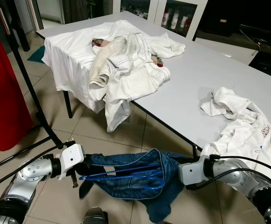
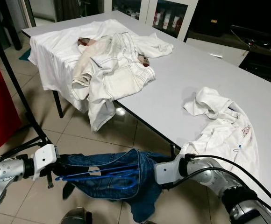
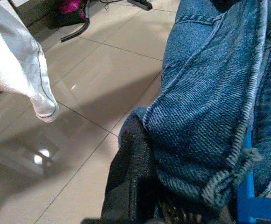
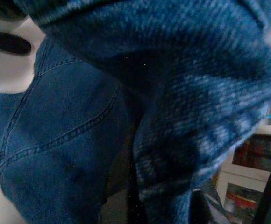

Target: Hang hanger

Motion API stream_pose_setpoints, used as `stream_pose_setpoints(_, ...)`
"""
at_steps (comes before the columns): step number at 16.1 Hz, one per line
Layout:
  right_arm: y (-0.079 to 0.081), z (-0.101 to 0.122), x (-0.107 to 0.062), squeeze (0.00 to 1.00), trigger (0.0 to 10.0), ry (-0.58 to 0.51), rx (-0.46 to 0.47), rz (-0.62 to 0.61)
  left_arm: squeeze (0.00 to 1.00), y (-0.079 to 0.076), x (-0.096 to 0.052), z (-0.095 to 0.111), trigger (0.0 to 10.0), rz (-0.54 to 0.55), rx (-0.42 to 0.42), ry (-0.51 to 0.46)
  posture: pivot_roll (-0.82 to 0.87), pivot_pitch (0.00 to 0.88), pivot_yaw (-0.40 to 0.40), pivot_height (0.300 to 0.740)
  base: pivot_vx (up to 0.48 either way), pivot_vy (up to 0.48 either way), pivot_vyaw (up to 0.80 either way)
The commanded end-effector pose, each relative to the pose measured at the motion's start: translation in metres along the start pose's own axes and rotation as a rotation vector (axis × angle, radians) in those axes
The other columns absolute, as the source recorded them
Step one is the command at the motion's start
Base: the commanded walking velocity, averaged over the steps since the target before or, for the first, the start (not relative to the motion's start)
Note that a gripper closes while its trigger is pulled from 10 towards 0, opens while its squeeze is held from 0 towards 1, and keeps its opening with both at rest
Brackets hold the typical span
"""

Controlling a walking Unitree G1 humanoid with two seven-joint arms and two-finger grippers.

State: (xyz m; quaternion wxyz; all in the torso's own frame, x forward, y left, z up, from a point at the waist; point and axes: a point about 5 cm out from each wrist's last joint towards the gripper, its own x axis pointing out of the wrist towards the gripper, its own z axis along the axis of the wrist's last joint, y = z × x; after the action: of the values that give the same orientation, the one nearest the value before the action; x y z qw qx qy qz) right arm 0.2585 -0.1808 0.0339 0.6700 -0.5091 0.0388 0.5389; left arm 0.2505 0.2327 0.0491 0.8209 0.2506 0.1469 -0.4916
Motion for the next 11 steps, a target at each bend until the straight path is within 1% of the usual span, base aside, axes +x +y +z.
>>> stream_pose_setpoints(1,-0.004,-0.008,-0.004,0.00,0.0,0.070,-0.038,0.011,0.00,0.004,0.004,0.010,0.0,0.005,0.035,-0.039,0.17,0.013,-0.105,0.710,0.000,0.000,0.00)
stream_pose_setpoints(2,-0.006,-0.003,0.004,0.00,0.0,0.082,-0.050,0.016,0.00,0.003,0.008,0.014,0.0,0.001,0.038,-0.056,0.16,0.012,-0.103,0.710,0.000,0.000,0.00)
stream_pose_setpoints(4,-0.009,0.002,0.016,0.00,0.0,0.108,-0.040,0.029,0.00,0.006,0.018,0.023,0.0,0.010,0.039,-0.098,0.16,0.012,-0.103,0.710,0.000,0.000,0.00)
stream_pose_setpoints(6,-0.013,0.003,0.023,0.00,0.0,0.145,-0.037,0.022,0.00,0.009,0.030,0.033,0.0,0.025,0.041,-0.132,0.17,0.012,-0.100,0.710,0.000,0.000,0.00)
stream_pose_setpoints(7,-0.014,0.003,0.024,0.00,0.0,0.155,-0.037,0.018,0.00,0.009,0.032,0.035,0.0,0.027,0.040,-0.139,0.17,0.012,-0.100,0.710,0.000,0.000,0.00)
stream_pose_setpoints(8,-0.014,0.001,0.024,0.00,0.0,0.192,-0.034,0.003,0.00,0.008,0.037,0.038,0.0,0.025,0.038,-0.154,0.17,0.012,-0.100,0.710,0.000,0.000,0.00)
stream_pose_setpoints(9,-0.015,-0.002,0.023,0.00,0.0,0.214,-0.029,-0.003,0.00,0.007,0.038,0.038,0.0,0.022,0.036,-0.154,0.17,0.012,-0.100,0.710,0.000,0.000,0.00)
stream_pose_setpoints(11,-0.014,-0.011,0.015,0.00,0.0,0.253,-0.020,-0.009,0.00,0.004,0.034,0.031,0.0,0.012,0.032,-0.126,0.17,0.012,-0.100,0.710,0.000,0.000,0.00)
